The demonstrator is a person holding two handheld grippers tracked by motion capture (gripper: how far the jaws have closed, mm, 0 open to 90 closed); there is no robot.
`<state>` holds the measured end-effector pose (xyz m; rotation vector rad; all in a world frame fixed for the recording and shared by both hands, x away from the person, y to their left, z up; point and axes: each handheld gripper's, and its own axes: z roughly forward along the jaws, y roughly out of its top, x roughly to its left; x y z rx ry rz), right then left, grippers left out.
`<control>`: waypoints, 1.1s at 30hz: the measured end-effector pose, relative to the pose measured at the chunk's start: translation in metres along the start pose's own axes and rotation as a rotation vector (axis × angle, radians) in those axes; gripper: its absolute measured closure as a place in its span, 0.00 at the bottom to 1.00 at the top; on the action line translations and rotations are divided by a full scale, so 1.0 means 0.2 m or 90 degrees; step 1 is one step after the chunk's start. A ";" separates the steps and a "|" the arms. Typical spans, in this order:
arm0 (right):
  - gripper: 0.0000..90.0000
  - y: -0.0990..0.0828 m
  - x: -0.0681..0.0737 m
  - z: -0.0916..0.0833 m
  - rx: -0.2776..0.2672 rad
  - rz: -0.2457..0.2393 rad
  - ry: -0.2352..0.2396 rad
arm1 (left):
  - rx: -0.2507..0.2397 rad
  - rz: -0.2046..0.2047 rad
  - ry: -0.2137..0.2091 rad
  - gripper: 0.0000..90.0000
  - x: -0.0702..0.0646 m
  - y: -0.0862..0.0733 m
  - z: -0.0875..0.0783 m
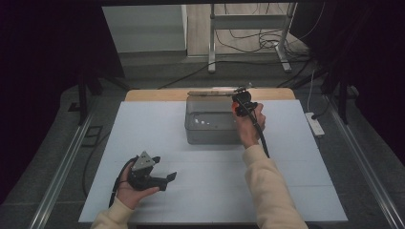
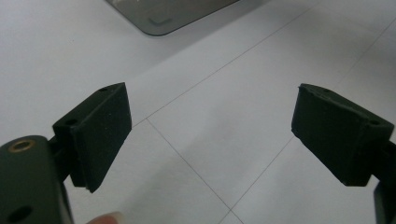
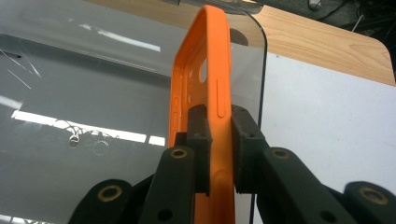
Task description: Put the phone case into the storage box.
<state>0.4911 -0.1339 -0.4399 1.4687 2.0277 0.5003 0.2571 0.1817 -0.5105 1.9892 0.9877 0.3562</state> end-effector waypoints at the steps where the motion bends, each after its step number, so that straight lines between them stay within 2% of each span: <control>1: 0.89 0.00 0.00 0.00 0.001 0.000 0.001 | 0.000 0.000 0.000 0.13 0.00 0.00 0.00; 12: 0.89 0.01 0.02 0.00 0.015 -0.007 0.011 | 0.004 -0.001 0.003 0.13 0.00 0.00 0.00; 13: 0.89 0.02 0.02 0.01 0.025 -0.007 0.005 | 0.004 -0.001 0.003 0.13 0.00 0.00 0.00; 27: 0.89 0.01 0.03 0.04 0.038 -0.004 -0.007 | 0.004 0.001 0.002 0.13 0.00 0.00 0.00; 33: 0.89 0.00 0.04 0.05 0.043 -0.015 -0.016 | 0.005 0.001 0.003 0.13 0.00 0.00 0.00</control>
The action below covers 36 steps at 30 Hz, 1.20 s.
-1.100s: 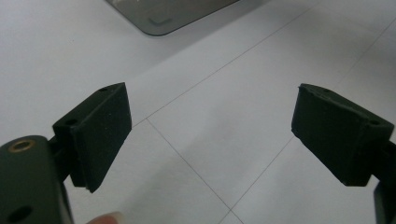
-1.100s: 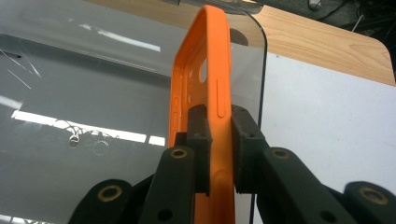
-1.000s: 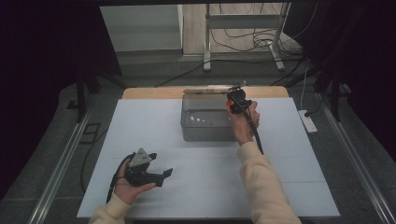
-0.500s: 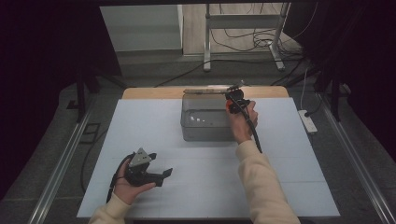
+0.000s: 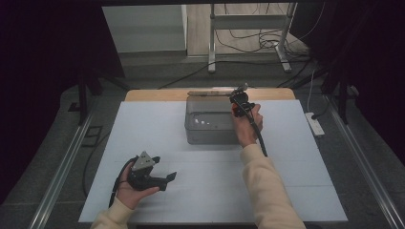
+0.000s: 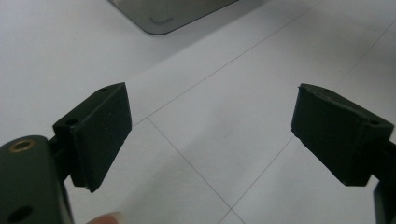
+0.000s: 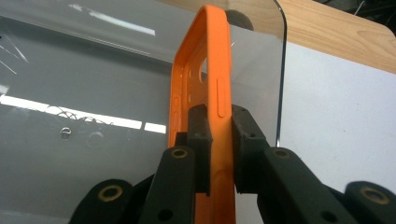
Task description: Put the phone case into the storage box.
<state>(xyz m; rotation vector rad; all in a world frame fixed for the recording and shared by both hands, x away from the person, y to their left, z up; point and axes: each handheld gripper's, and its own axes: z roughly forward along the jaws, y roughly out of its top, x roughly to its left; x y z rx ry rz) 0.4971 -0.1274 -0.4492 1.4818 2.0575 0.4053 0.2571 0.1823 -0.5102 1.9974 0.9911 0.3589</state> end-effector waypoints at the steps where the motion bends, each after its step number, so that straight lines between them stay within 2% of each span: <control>1: 0.89 0.00 0.00 0.00 0.001 -0.002 -0.002 | 0.000 0.000 0.000 0.13 0.00 0.00 0.00; 6: 0.88 0.00 0.00 0.00 -0.001 0.000 -0.005 | -0.002 -0.003 0.000 0.13 0.00 0.00 0.00; 9: 0.83 0.00 0.01 0.00 -0.005 -0.002 0.000 | -0.003 -0.003 0.001 0.13 0.00 0.00 0.00; 18: 0.74 0.00 0.01 -0.05 -0.035 -0.016 0.000 | -0.003 -0.003 0.000 0.13 0.00 0.00 0.00; 26: 0.70 0.01 0.03 -0.10 -0.067 -0.031 0.007 | -0.003 -0.002 0.000 0.13 0.00 0.00 0.00; 31: 0.63 0.01 0.02 -0.11 -0.071 -0.029 0.018 | -0.005 -0.003 0.001 0.13 0.00 0.00 0.00; 36: 0.57 0.01 0.00 -0.13 -0.082 -0.026 0.045 | -0.004 -0.002 0.000 0.13 0.00 0.00 0.00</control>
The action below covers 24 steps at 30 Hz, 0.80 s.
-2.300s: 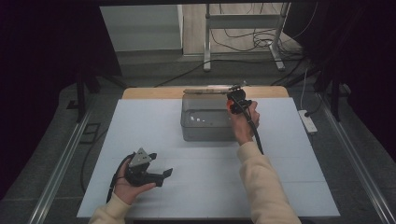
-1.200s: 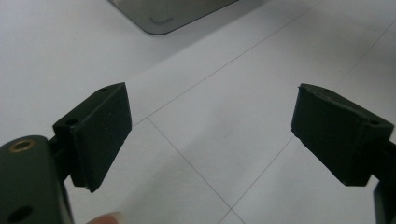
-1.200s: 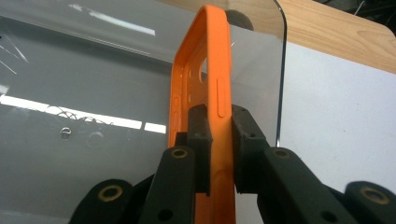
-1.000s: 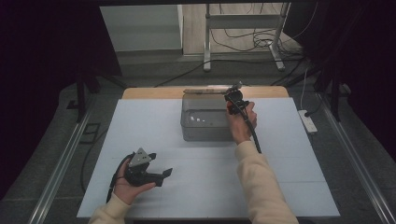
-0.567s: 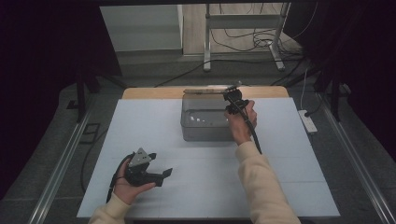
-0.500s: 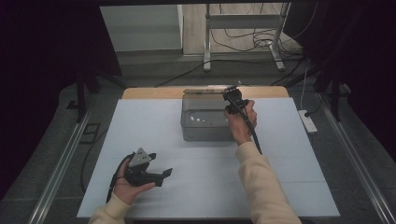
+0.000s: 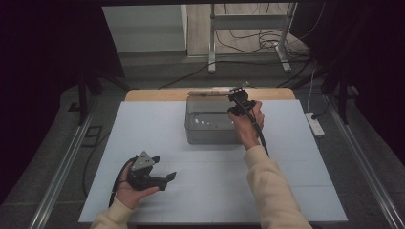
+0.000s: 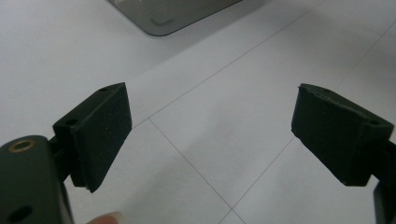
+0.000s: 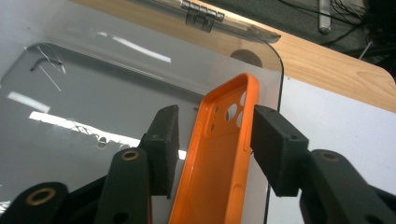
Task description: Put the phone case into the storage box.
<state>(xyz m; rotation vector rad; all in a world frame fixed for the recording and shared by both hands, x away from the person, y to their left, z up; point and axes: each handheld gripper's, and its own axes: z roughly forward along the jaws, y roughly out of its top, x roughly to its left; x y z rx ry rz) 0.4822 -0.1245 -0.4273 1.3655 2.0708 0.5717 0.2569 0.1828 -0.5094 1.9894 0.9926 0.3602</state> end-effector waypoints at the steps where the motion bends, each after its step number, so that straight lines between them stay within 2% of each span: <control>1: 0.57 0.00 0.00 0.00 0.000 0.000 0.000 | 0.000 0.000 0.000 0.13 0.00 0.00 0.00; 9: 0.53 0.00 -0.03 -0.04 -0.017 0.001 0.022 | -0.003 0.002 0.000 0.14 0.00 0.00 0.00; 24: 0.47 -0.02 -0.09 -0.11 -0.028 0.003 0.073 | -0.003 0.000 0.001 0.14 0.00 0.00 0.00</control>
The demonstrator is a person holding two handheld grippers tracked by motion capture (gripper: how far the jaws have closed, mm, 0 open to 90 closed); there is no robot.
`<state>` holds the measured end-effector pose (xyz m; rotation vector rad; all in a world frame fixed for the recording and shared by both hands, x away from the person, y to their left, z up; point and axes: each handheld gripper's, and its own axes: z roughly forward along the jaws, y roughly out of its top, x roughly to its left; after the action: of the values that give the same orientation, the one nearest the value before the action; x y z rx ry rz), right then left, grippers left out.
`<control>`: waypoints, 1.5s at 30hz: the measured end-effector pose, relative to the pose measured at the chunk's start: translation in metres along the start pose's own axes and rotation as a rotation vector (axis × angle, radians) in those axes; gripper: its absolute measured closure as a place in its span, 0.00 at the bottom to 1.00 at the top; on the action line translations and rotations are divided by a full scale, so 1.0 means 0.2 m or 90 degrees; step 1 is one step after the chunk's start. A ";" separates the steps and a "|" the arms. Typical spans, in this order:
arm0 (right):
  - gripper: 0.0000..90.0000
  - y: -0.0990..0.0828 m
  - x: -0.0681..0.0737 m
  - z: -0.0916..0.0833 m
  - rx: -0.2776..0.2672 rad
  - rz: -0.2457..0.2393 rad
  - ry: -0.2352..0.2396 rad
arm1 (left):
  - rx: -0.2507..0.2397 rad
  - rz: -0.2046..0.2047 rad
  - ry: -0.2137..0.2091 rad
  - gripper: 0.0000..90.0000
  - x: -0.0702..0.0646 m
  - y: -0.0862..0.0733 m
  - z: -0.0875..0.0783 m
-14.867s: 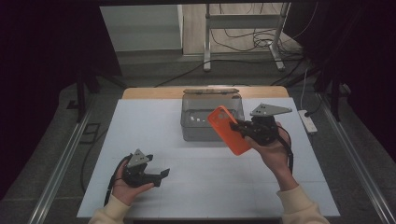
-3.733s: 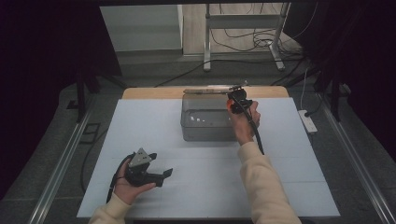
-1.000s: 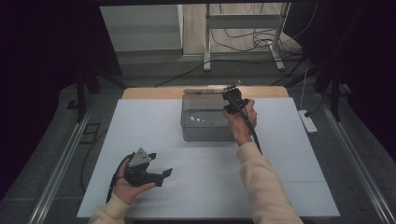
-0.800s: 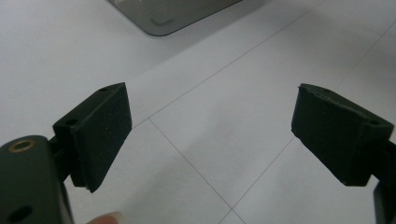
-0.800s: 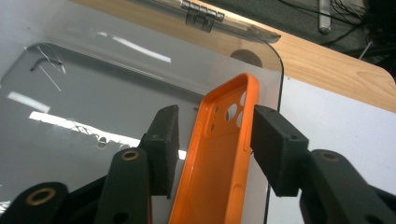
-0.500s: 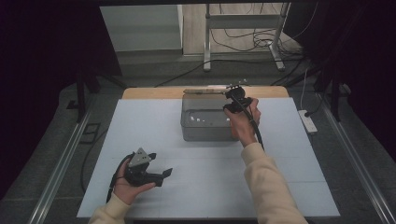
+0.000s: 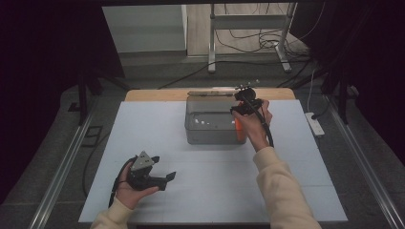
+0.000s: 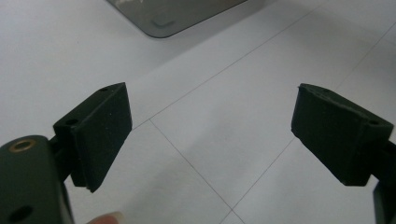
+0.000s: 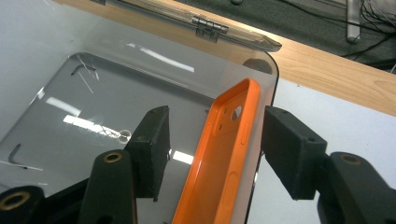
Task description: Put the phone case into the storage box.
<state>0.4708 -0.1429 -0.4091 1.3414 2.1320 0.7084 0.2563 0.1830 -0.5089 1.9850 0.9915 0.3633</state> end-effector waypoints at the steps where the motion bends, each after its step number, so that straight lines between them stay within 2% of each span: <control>1: 0.47 0.00 0.00 -0.01 0.000 -0.002 0.002 | 0.000 0.000 0.000 0.14 0.00 0.00 0.00; 9: 0.45 0.00 -0.02 -0.06 -0.006 -0.011 0.051 | 0.002 0.000 0.000 0.14 0.00 0.00 0.00; 17: 0.44 -0.01 -0.02 -0.14 -0.027 -0.025 0.072 | 0.004 -0.002 0.002 0.13 0.00 0.00 0.00; 26: 0.42 -0.05 -0.04 -0.19 -0.032 -0.039 0.096 | 0.003 -0.006 0.004 0.13 0.01 -0.01 0.00; 32: 0.40 -0.13 -0.07 -0.22 -0.051 -0.053 0.127 | 0.004 -0.006 0.004 0.13 0.01 -0.01 0.00; 39: 0.35 -0.26 -0.11 -0.28 -0.104 -0.067 0.174 | 0.003 -0.011 0.007 0.13 0.01 -0.01 0.00; 43: 0.35 -0.36 -0.13 -0.32 -0.119 -0.069 0.193 | 0.005 -0.013 0.006 0.13 0.01 -0.02 0.00; 45: 0.35 -0.40 -0.15 -0.33 -0.133 -0.061 0.207 | 0.004 -0.013 0.003 0.13 0.01 -0.02 0.00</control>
<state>0.3866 -0.2096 -0.4094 1.0647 2.2744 1.1392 0.2561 0.1851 -0.5120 1.9784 1.0164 0.3537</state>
